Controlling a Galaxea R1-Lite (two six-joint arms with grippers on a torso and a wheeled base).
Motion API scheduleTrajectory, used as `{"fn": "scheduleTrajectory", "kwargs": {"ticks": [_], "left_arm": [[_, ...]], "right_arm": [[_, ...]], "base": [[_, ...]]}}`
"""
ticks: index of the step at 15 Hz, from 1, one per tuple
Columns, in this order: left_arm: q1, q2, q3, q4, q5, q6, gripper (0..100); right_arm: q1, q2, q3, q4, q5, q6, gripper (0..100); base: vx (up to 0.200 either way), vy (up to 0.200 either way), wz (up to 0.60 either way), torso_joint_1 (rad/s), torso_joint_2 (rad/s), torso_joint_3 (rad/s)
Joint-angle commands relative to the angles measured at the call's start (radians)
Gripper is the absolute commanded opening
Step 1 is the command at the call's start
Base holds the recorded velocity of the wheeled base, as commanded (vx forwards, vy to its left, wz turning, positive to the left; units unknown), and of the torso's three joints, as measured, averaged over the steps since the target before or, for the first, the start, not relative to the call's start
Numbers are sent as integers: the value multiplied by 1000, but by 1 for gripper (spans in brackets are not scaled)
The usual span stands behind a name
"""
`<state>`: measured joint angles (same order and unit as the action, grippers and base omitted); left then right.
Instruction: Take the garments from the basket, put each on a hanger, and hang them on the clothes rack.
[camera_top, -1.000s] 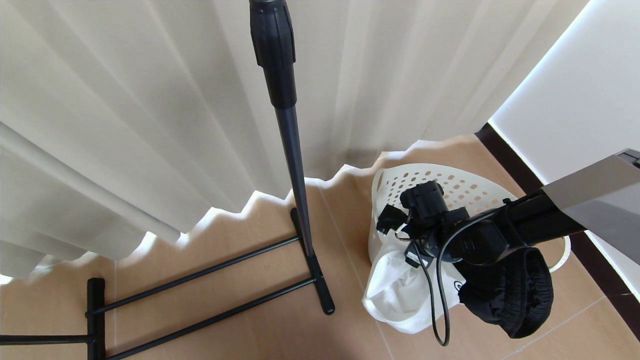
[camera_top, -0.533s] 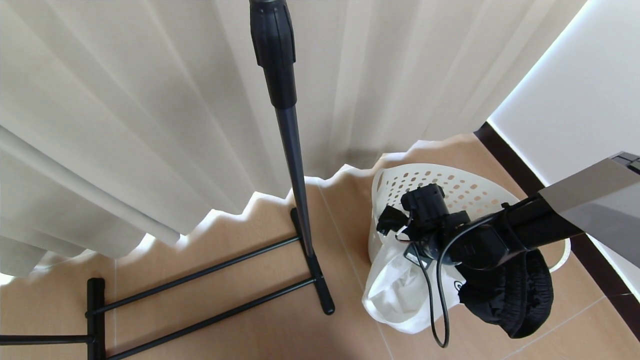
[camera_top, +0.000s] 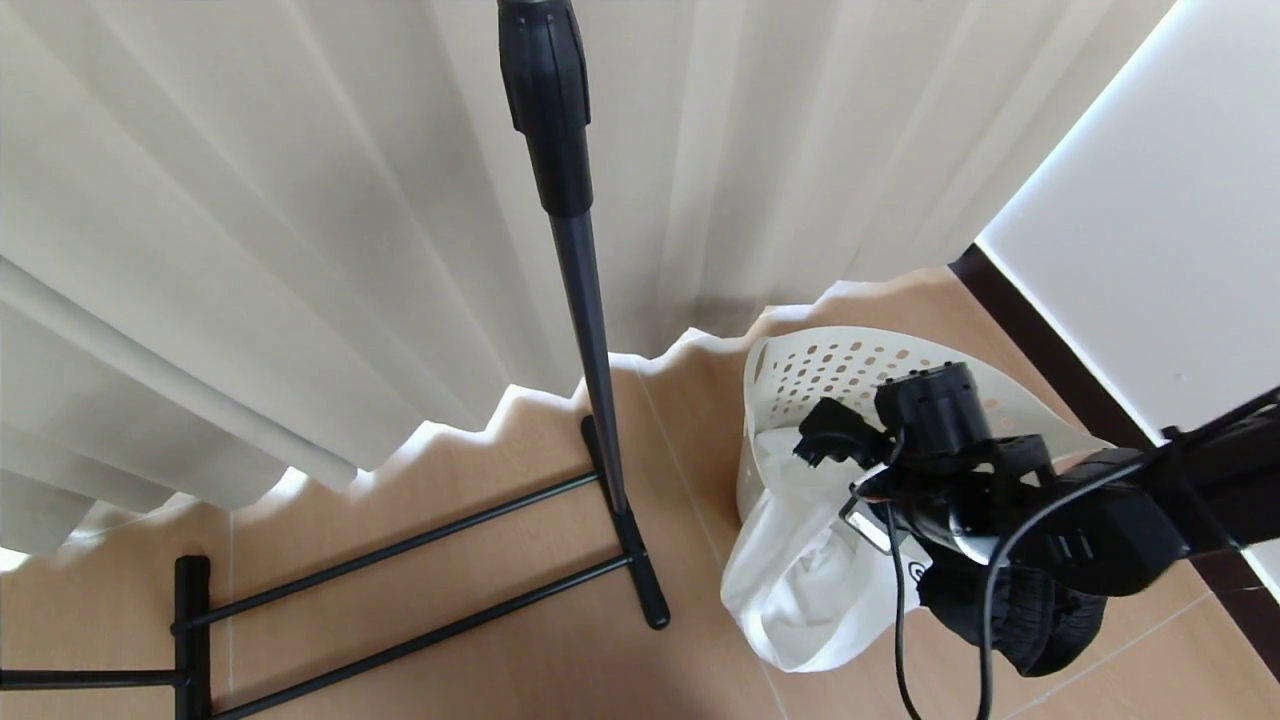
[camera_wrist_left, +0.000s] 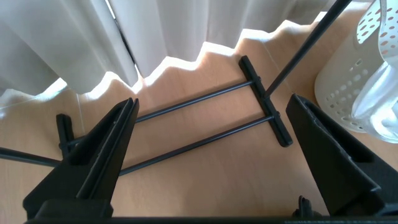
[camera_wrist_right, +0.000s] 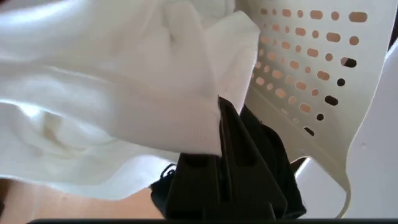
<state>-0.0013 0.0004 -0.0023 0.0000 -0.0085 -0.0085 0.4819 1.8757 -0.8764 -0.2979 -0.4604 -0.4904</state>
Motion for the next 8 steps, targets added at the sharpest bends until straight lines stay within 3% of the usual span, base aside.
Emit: {"fn": "scheduleTrajectory", "kwargs": {"ticks": [1,4,5,6,8], "left_arm": [[0,1,-1,0,-1,1,100],[0,0,-1,0,-2,4,100],[0,0,-1,0,-2,4,100],[0,1,-1,2,-4,4,100],[0,1,-1,2,-4,5,100]], "right_arm": [[98,-503,168,-7,80,81,0],[101,-747,280,-9,129,85,0],[101,-751,283,-9,132,85,0],[98,-782,284,-18,224,78,0],[96,-776,295,-18,221,78,0]], "base": [[0,0,0,0,0,0],[0,0,0,0,0,0],[0,0,0,0,0,0],[0,0,0,0,0,0],[0,0,0,0,0,0]]}}
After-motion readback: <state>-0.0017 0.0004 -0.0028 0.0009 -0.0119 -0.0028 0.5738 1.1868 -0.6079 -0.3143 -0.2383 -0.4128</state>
